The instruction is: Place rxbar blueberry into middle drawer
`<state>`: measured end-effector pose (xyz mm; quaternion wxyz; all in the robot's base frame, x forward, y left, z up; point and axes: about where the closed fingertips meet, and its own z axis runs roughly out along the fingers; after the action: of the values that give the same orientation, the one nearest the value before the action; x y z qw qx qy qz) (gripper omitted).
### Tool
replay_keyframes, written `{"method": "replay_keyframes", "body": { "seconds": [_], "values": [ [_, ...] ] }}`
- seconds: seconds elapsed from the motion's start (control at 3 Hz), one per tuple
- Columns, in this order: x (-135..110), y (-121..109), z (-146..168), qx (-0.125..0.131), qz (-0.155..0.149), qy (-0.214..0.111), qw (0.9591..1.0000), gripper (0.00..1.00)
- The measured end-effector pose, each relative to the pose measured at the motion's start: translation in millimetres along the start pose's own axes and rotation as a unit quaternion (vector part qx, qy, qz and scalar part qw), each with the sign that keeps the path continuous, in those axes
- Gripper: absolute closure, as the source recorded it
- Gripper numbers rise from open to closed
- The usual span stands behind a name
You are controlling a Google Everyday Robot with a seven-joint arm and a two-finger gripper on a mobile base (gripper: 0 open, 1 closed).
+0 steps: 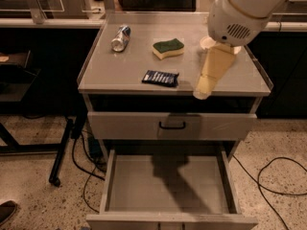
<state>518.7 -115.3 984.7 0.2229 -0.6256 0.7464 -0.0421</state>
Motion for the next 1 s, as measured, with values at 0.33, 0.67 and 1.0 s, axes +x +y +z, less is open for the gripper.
{"method": "replay_keyframes", "body": {
  "seconds": [0.33,0.67,1.0],
  "values": [
    [-7.1,-4.3,27.3,-0.025,-0.006,-0.002,0.9997,0.00],
    [-7.0,-4.3,28.5,-0.026,-0.006,-0.002,0.9996,0.00],
    [-16.4,-7.0,44.1,-0.032,0.001,-0.015,0.9994,0.00]
  ]
}}
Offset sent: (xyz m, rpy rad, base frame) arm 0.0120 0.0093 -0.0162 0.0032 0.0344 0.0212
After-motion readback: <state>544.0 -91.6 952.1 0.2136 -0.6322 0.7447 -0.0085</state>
